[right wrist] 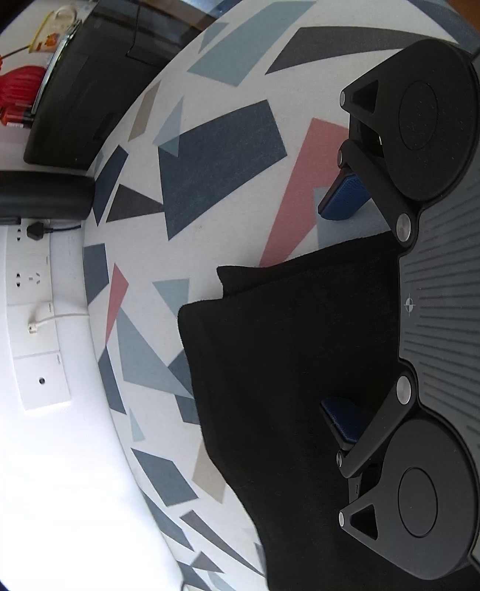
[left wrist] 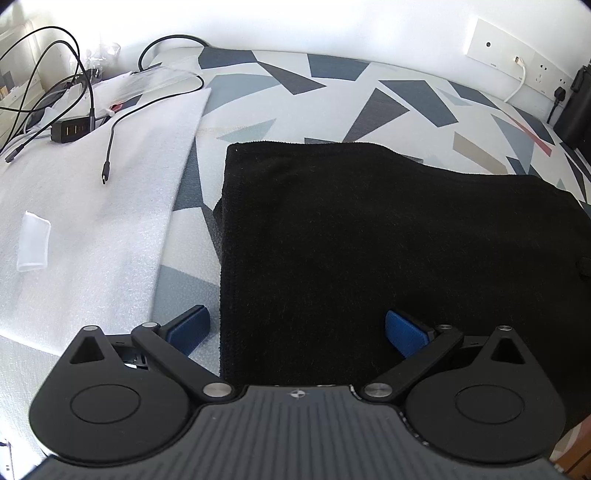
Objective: Fold clothes
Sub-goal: 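Lower both open grippers to the folded fleece edge and align them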
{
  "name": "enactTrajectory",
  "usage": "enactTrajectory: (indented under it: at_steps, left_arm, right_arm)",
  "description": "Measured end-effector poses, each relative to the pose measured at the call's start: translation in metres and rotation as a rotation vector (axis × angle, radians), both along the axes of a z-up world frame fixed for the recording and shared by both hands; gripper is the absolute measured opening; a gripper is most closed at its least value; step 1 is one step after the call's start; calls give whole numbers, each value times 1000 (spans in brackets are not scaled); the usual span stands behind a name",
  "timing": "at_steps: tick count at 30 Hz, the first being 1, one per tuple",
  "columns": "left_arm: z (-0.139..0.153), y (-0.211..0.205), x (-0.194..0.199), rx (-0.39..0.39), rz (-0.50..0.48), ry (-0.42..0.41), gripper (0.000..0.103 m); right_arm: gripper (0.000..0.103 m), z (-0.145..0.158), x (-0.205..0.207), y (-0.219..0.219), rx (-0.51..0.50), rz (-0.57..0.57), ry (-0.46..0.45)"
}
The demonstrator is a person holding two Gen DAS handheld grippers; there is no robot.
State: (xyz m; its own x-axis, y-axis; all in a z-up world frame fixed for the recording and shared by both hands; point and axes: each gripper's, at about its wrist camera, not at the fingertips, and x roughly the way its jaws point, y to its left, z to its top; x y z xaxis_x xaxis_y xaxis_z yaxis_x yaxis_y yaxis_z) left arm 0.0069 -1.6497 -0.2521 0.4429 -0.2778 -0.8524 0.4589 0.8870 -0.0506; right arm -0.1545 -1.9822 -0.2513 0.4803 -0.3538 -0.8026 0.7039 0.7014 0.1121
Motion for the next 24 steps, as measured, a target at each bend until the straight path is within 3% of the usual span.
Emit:
enactTrajectory:
  at_steps: [6, 11, 18, 24]
  left_arm:
    - [-1, -2, 2, 1, -1, -13, 103]
    - [2, 0, 12, 25, -26, 38, 103]
    - [1, -7, 13, 35, -36, 35, 103]
    - [3, -23, 13, -6, -89, 82, 101]
  right_arm:
    - [102, -2, 0, 1, -20, 20, 3]
    - [100, 5, -5, -3, -4, 48, -32]
    - [102, 1, -7, -10, 2, 51, -3]
    - [102, -1, 3, 5, -13, 140, 21]
